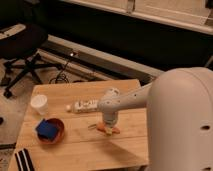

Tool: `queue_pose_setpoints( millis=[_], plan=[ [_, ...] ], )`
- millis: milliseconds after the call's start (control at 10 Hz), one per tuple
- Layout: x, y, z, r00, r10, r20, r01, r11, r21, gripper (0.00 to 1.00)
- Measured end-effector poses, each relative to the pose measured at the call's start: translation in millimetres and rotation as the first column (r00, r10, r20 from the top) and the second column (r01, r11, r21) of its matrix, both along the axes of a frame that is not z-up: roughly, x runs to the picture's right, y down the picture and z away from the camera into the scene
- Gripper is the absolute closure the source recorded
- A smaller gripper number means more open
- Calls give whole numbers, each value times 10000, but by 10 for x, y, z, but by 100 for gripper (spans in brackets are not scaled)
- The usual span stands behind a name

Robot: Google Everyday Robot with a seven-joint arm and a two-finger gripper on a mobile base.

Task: Drag the pepper across the table

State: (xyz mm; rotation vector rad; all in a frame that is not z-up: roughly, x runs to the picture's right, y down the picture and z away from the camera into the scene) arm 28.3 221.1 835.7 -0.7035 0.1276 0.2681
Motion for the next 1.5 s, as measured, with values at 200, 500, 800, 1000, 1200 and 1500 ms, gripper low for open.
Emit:
queue_pose_setpoints(
  millis=[200,500,800,1000,1200,1500],
  plan=[
    [132,29,-10,9998,78,-196,-79,10000,-42,78],
    [368,70,-27,9978,384,-547,-387,9992,-55,78],
    [610,107,-54,9939,678,-875,-683,9977,-24,78],
    [755,129,-75,9909,823,-1068,-829,9966,-8,78],
    [911,143,-100,9871,960,-1278,-962,9954,41,78],
    [1093,165,-144,9814,1109,-1564,-1106,9938,110,78]
  ],
)
